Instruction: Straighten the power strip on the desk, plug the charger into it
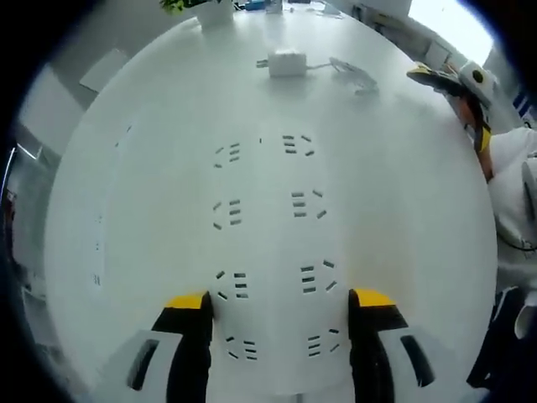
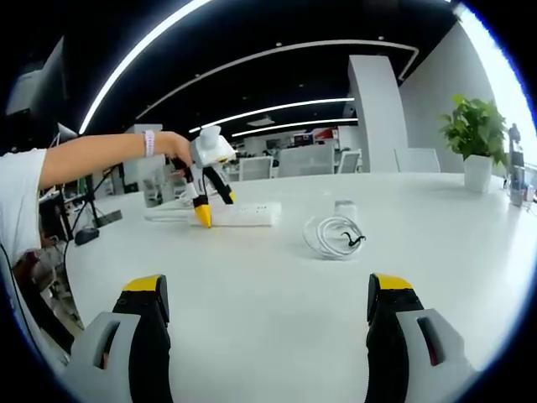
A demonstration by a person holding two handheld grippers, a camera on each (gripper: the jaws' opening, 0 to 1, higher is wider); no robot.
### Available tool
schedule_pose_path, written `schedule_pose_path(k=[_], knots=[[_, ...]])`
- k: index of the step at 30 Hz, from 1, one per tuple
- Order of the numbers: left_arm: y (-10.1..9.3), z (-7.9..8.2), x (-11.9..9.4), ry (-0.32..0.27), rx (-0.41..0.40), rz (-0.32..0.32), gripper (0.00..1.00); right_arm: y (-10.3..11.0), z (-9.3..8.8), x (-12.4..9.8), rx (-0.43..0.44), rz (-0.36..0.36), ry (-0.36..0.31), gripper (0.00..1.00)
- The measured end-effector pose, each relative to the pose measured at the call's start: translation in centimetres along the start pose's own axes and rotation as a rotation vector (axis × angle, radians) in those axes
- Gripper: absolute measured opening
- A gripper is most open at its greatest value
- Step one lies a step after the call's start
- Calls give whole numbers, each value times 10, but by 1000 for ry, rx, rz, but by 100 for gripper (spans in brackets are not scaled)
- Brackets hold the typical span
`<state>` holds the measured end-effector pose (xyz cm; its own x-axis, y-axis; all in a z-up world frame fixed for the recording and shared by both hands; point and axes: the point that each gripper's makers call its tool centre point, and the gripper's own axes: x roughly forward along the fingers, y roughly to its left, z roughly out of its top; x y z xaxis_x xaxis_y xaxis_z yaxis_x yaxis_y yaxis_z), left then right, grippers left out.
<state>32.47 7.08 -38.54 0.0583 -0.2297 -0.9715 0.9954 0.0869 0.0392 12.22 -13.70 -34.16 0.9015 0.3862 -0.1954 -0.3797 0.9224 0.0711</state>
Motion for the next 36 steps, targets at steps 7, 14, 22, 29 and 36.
schedule_pose_path(k=[7, 14, 22, 29, 36], knots=[[-2, 2, 1, 13, 39, 6, 66, 0, -1, 1, -2, 2, 5, 98], [-1, 2, 1, 25, 68, 9, 66, -2, 1, -1, -3, -6, -2, 98], [-1, 2, 1, 32, 76, 17, 66, 0, 1, 1, -1, 1, -1, 98], [1, 2, 1, 31, 78, 16, 66, 0, 0, 1, 1, 4, -2, 98], [4, 1, 1, 38, 86, 16, 66, -1, -1, 2, 6, 3, -1, 98]])
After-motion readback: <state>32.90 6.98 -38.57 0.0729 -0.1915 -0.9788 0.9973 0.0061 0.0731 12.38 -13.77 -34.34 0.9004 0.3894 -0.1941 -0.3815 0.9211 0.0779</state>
